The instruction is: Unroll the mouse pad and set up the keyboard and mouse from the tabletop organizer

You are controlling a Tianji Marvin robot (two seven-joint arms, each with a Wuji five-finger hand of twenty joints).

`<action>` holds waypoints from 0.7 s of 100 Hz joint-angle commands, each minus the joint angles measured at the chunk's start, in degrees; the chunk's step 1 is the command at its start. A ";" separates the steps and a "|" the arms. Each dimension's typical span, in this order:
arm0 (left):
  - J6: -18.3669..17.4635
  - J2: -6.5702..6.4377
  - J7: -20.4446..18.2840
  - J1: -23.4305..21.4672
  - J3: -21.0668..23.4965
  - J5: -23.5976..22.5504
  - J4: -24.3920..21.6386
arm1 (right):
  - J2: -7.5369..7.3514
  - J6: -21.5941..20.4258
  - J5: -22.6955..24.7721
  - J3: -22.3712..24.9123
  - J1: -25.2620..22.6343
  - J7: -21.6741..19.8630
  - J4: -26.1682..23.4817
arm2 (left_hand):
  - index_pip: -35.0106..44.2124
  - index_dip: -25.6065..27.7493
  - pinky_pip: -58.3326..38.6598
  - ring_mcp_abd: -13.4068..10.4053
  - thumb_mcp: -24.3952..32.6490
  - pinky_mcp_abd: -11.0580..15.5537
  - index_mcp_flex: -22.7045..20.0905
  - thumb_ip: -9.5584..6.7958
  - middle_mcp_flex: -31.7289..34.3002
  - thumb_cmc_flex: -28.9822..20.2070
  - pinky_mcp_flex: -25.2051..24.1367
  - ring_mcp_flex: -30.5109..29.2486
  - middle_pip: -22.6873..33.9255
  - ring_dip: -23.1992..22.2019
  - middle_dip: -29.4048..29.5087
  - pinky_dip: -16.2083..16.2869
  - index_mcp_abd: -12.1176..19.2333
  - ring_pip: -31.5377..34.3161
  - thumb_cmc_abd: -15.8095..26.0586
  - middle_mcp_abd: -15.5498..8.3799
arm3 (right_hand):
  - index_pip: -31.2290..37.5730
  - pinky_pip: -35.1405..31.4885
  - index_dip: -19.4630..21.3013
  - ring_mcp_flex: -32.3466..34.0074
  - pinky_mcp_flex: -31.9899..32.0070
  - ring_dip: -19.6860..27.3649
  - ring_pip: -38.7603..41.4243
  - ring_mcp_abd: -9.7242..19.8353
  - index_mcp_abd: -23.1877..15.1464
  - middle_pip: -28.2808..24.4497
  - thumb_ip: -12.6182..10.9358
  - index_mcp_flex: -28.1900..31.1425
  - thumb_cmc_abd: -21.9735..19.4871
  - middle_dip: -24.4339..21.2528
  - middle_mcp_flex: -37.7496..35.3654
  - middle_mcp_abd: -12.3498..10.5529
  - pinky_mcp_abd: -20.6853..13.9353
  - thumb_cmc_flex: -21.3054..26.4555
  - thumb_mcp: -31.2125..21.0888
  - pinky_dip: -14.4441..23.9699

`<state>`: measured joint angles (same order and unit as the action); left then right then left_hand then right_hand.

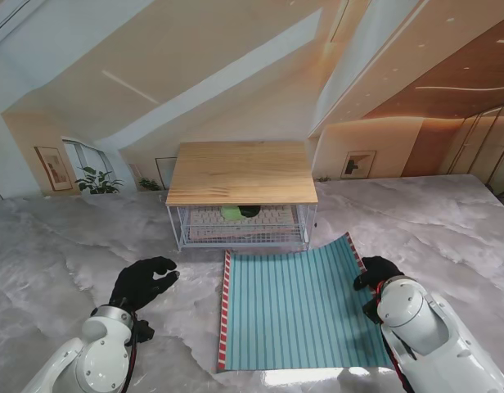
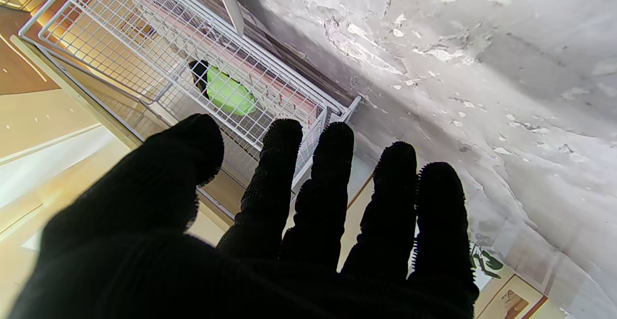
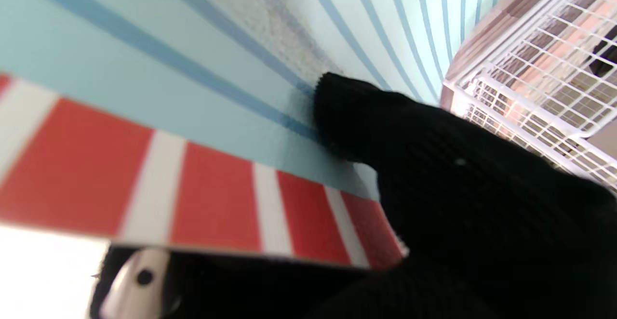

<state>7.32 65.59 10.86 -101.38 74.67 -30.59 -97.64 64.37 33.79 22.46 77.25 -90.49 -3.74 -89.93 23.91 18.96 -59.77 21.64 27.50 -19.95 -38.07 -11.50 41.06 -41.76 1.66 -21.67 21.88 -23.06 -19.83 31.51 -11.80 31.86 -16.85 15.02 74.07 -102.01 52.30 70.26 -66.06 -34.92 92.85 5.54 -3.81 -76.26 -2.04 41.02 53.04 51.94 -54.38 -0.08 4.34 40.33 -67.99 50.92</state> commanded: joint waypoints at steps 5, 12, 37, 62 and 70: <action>-0.32 0.23 -1.03 -0.32 -0.10 0.06 -0.44 | 0.13 -0.98 1.38 -0.57 0.05 -0.78 0.96 | 0.63 -0.20 -0.82 -0.45 -1.02 0.75 0.51 -1.71 -0.75 1.15 -0.46 1.66 0.16 -0.16 0.26 -0.24 1.01 0.08 1.56 -1.61 | -1.83 -3.56 -4.33 -6.13 7.42 0.65 -4.01 -1.49 -2.05 2.00 1.37 -4.99 -2.89 -5.26 7.60 7.86 3.97 -2.30 -0.20 -0.12; -0.34 0.22 -1.09 -0.36 -0.10 0.14 -0.49 | 0.34 -1.32 1.64 -0.81 0.27 0.17 1.63 | 0.62 -0.20 -0.82 -0.43 -1.04 0.75 0.51 -1.71 -0.76 1.14 -0.46 1.65 0.14 -0.16 0.26 -0.24 1.09 0.08 1.58 -1.62 | -2.79 -0.21 -6.78 -10.95 14.18 0.05 -8.02 -4.56 -1.76 3.58 2.38 -7.83 -3.79 -7.43 11.21 7.74 5.68 -2.98 1.13 1.48; -0.49 0.27 -0.82 -0.59 -0.05 0.14 -0.52 | 0.90 -3.45 2.69 -0.88 0.61 3.18 3.22 | 0.64 -0.19 -0.81 -0.37 -1.06 0.75 0.47 -1.73 -0.76 1.19 -0.46 1.67 0.12 -0.17 0.26 -0.24 1.03 0.09 1.57 -1.56 | -11.04 13.22 -16.74 -24.23 32.44 1.47 -24.90 -11.18 2.04 10.69 3.35 -12.29 -7.57 -14.77 21.82 7.16 8.02 -5.90 2.99 1.28; -0.87 0.26 -0.72 -0.94 0.23 0.06 -0.73 | 0.99 -6.42 6.08 -0.45 -0.79 5.86 2.82 | 0.60 -0.19 -0.81 -0.38 -1.14 0.75 0.46 -1.70 -0.76 1.23 -0.46 1.70 0.08 -0.16 0.27 -0.24 1.07 0.09 1.62 -1.59 | -31.98 29.29 -24.46 -46.79 60.40 7.90 -48.64 -8.37 2.08 26.67 2.03 -17.80 -11.35 -28.19 37.35 1.55 6.18 -10.44 6.81 -2.31; -1.16 0.24 -0.69 -1.02 0.39 -0.02 -0.73 | 1.26 -7.13 6.13 0.18 -1.57 7.23 2.06 | 0.58 -0.19 -0.81 -0.41 -1.18 0.75 0.49 -1.69 -0.75 1.28 -0.46 1.73 0.07 -0.14 0.27 -0.24 1.14 0.05 1.65 -1.58 | -33.38 33.74 -25.88 -53.78 66.70 9.28 -52.01 -6.29 0.89 28.44 2.19 -19.54 -11.53 -29.26 41.97 -0.59 4.12 -11.02 7.65 -3.74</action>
<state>6.67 65.59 10.88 -102.06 75.05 -30.59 -97.95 65.29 27.09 28.89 77.14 -90.91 3.35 -86.68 23.91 18.96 -59.78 21.64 27.50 -19.95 -38.08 -11.50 41.06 -41.76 1.66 -21.67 21.88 -23.06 -19.83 31.51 -11.80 31.86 -16.85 15.02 41.91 -71.21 27.57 21.03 -3.30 -26.89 43.48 -3.07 -1.07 -49.13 -0.37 24.17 42.65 23.77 -16.40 1.71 10.68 30.92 -61.52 49.00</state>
